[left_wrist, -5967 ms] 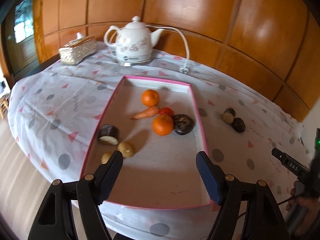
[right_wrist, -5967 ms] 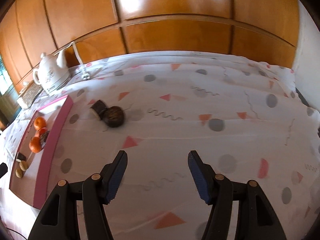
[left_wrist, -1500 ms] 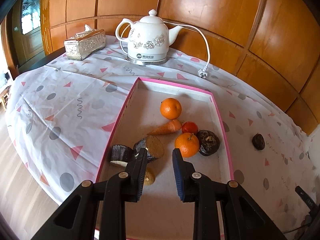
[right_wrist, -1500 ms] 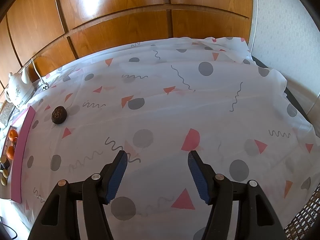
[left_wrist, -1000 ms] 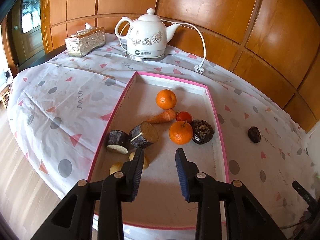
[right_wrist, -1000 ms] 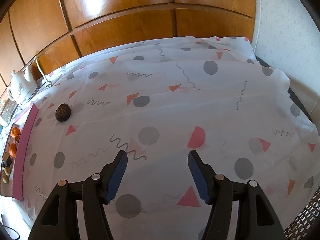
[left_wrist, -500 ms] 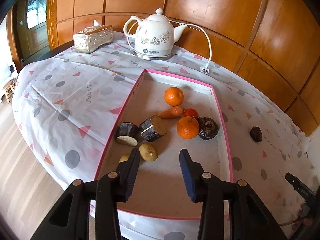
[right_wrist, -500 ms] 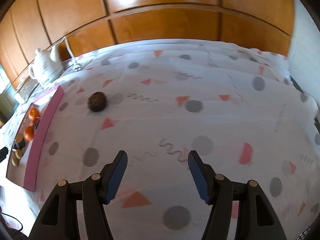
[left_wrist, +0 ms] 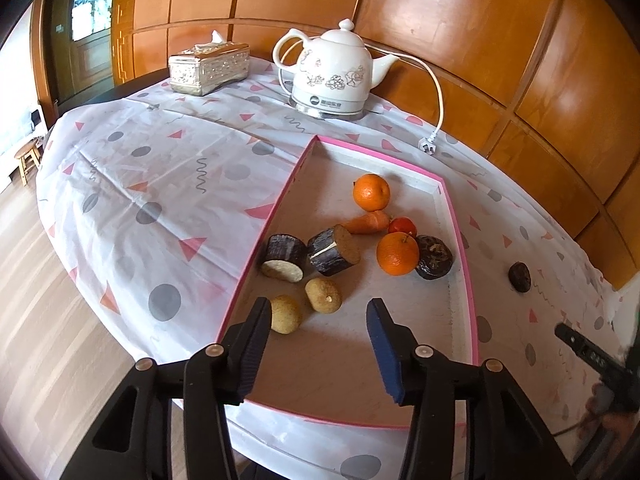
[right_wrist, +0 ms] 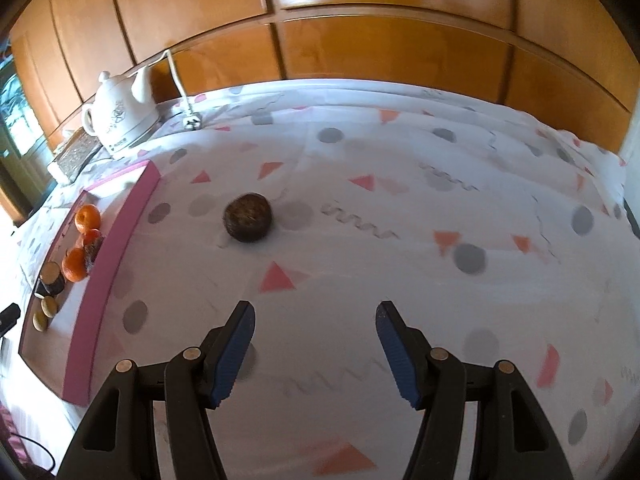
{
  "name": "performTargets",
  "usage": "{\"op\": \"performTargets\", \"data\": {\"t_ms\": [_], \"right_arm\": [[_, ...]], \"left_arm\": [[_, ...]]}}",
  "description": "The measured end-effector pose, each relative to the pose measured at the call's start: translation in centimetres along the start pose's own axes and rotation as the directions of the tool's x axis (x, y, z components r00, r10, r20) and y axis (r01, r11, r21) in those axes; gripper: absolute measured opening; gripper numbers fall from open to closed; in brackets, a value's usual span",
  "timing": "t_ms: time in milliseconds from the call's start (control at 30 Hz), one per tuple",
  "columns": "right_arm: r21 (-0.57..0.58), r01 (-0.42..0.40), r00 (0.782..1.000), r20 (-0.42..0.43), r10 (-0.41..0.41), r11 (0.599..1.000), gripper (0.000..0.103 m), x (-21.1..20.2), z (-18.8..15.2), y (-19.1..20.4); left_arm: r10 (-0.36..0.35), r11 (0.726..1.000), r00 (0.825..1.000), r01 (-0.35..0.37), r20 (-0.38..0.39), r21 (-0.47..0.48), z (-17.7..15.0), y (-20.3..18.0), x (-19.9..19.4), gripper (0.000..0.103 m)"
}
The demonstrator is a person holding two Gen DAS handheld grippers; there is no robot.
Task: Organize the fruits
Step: 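Move the right gripper to the dark round fruit and grasp it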
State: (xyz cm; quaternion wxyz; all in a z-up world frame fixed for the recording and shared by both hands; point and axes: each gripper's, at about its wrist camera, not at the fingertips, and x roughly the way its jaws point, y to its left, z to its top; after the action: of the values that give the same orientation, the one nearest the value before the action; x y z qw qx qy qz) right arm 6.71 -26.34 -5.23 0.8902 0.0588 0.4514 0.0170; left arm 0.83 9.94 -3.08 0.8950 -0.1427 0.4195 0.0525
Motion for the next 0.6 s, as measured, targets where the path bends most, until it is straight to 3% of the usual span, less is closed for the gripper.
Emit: {"op": "performTargets", "data": {"t_ms": [400,600], "right_arm": [[-0.116,-0.061,0.998,-0.027,0.058,0.991,0.064,4.8,4.9,4.8],[-0.178,-0.020,0.999,-0.049,0.012,0.984,0.064,6.8,6.1,6.4]], "left_arm": [[0.013,0.999,1.000,-0.013,-0.005,-0.032,-0.1,1.1,-0.2,0.055],[0.018,0.999,1.000,-0.019,-0.012,-0.049,-0.2,1.7,-0.1,0.057]]}}
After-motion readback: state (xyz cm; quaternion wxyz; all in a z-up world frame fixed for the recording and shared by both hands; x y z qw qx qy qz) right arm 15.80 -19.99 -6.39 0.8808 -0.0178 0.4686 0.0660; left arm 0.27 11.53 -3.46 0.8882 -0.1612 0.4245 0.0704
